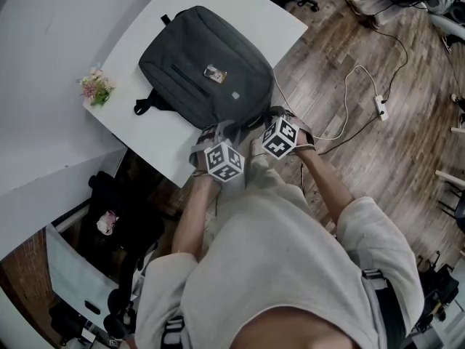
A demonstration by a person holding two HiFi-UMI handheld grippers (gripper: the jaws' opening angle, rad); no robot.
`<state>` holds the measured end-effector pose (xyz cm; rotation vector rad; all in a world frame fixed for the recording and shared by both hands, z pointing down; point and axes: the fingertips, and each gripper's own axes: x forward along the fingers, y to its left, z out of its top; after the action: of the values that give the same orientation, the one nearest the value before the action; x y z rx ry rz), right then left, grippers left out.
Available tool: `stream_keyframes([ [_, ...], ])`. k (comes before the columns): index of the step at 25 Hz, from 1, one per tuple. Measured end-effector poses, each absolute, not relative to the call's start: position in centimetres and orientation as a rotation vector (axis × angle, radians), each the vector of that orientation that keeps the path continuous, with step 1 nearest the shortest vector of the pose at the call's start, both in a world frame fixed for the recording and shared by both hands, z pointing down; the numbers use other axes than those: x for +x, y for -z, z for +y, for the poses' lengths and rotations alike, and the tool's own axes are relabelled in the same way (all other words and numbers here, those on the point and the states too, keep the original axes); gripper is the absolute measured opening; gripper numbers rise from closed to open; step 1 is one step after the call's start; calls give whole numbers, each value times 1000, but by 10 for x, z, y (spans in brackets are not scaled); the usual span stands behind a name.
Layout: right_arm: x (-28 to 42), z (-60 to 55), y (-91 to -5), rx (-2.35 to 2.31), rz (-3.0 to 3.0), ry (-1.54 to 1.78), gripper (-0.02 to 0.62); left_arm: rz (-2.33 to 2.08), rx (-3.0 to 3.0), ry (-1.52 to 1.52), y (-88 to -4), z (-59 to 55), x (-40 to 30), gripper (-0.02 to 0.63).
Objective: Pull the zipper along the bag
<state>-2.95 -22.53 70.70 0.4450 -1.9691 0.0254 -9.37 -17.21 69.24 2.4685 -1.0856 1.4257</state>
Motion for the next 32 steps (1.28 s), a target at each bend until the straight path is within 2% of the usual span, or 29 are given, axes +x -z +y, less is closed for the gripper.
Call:
stream_keyframes([
  [7, -53, -188, -706, 463, -2001, -124, 20, -1089, 2469, -1406, -691, -172, -94, 86],
  [21, -57, -187, -706, 514, -2067, -229, 23, -1106, 2487, -1362, -689, -170, -95, 92],
  [22, -57, -188, -705, 529, -2083, -248, 38, -1121, 2485, -1345, -687, -170, -95, 98],
  [24, -56, -189, -701, 556, -2116, -294, 106, -1152, 2477, -1299, -682, -171, -95, 117],
  [26, -53, -192, -694, 590, -2155, -328, 162, -1162, 2470, -1260, -679, -169, -94, 160],
  [29, -45, -199, -677, 662, -2229, -342, 161, -1193, 2456, -1199, -671, -164, -94, 176],
  [32, -40, -211, -655, 760, -2308, -334, 120, -1286, 2423, -1103, -656, -166, -101, 173],
])
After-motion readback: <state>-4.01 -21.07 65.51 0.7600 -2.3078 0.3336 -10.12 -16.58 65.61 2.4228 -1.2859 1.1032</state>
